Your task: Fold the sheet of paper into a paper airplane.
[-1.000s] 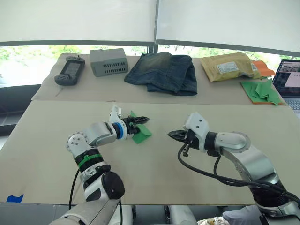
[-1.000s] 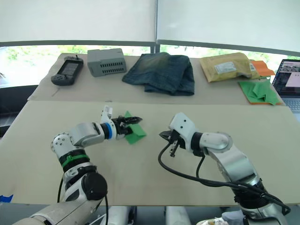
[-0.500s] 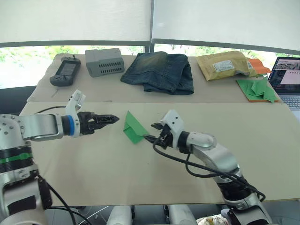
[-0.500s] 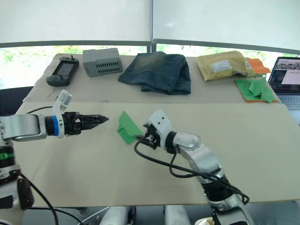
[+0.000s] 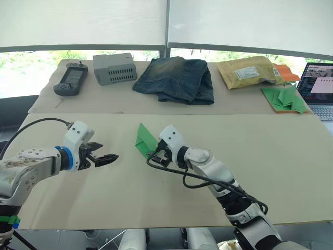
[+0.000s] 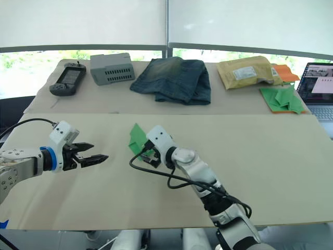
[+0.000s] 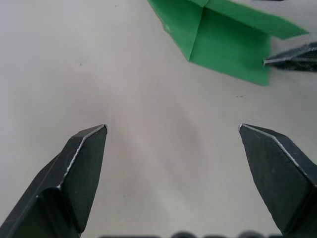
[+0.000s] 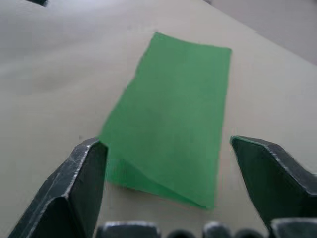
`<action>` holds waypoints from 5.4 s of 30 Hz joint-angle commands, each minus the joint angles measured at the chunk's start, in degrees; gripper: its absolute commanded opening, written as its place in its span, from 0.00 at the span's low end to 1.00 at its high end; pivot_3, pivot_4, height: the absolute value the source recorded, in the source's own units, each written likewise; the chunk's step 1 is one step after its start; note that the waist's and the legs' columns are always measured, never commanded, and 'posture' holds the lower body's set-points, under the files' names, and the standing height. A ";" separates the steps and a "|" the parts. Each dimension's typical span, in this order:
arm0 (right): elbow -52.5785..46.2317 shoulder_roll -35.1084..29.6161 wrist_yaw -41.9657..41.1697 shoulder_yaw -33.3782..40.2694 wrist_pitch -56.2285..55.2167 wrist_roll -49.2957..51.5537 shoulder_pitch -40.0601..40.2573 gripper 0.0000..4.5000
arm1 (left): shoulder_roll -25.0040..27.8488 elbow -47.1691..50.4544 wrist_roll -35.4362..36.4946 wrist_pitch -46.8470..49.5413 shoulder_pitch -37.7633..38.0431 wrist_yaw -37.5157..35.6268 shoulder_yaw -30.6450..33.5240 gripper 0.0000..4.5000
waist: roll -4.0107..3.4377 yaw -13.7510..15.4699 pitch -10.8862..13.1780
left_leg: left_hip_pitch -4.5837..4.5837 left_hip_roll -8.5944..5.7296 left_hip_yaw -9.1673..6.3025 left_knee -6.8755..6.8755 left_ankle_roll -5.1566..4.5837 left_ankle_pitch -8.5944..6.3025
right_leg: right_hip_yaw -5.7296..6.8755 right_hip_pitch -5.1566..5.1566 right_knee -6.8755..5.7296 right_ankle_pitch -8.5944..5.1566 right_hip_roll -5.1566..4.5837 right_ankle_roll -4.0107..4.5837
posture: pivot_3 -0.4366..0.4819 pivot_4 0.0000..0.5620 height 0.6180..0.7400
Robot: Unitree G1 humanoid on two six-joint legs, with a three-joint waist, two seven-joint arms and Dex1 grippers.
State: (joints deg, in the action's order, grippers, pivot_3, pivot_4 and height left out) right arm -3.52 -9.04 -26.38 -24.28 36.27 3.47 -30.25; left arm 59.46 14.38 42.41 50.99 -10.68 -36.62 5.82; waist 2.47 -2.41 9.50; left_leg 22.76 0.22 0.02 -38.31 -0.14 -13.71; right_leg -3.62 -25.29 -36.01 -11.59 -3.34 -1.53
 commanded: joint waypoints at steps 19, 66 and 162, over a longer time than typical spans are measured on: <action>4.34 -26.40 -33.68 1.11 -44.97 -2.05 -4.55 0.00 | -6.90 1.22 1.58 -10.47 -2.12 -19.97 3.87 1.00 | 0.07 -0.12 0.04 | 0.01 0.10 0.02 -0.06 -0.07 -0.04 | 0.01 0.08 0.03 -0.01 0.08 -0.06 | 0.48 0.27 0.91; 17.95 -32.07 -35.48 -0.37 -75.88 -11.30 -0.62 0.00 | -31.63 -25.50 -27.31 -30.36 -18.99 -27.09 -21.45 0.01 | 0.07 1.12 0.07 | -0.71 0.06 0.07 -0.56 -0.47 -0.27 | -0.08 1.03 -0.02 -0.04 0.09 -0.18 | 0.48 0.27 0.91; 71.16 -11.73 -63.56 1.36 -26.04 -6.18 -29.52 0.01 | -36.78 -18.77 -26.39 -32.12 -13.36 -21.31 -12.41 0.00 | -0.34 -0.29 -0.18 | -0.87 -0.03 -0.51 -0.53 -0.55 -0.33 | -0.08 1.12 -0.18 0.00 -0.07 -0.31 | 0.48 0.27 0.91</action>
State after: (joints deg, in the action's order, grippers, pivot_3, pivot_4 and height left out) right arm 65.84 -20.80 -87.59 -21.58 11.18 0.86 -61.50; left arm 22.79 -8.80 13.65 18.81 -23.97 -57.08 -7.35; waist 2.13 -2.71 9.32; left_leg 21.90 0.19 -0.50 -38.85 -0.70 -14.04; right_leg -3.70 -24.15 -36.18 -11.58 -3.42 -1.84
